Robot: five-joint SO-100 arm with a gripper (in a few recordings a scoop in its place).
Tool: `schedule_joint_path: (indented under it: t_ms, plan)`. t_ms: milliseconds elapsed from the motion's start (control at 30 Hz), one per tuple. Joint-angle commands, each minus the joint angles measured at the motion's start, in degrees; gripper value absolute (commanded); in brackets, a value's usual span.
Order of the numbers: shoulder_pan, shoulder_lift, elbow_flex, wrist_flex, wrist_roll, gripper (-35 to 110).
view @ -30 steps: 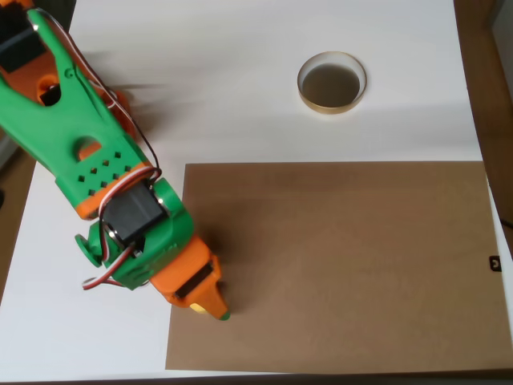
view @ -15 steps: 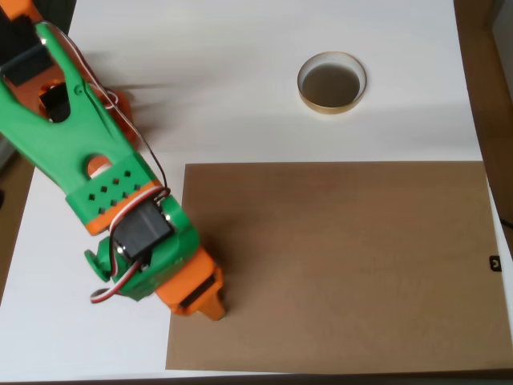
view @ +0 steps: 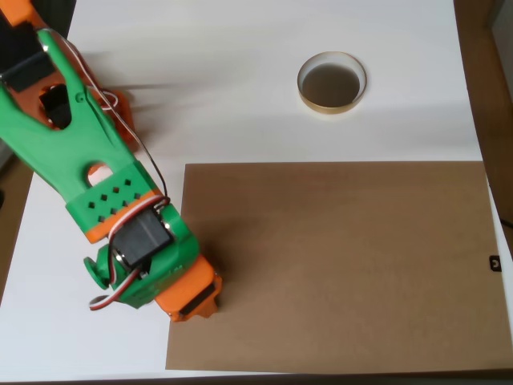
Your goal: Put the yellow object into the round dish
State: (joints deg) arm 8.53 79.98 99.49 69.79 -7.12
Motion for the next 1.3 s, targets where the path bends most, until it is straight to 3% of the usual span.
schedule_joint_path:
  t_ms: [0,600,1267]
  plan:
    - [0.44,1.05,-3.25,0.62,-0.09,4]
    - [-2.02,19.16,1.58,3.96,-0.09,0]
    - [-26.81,42.8,14.41,8.53,-4.31,0]
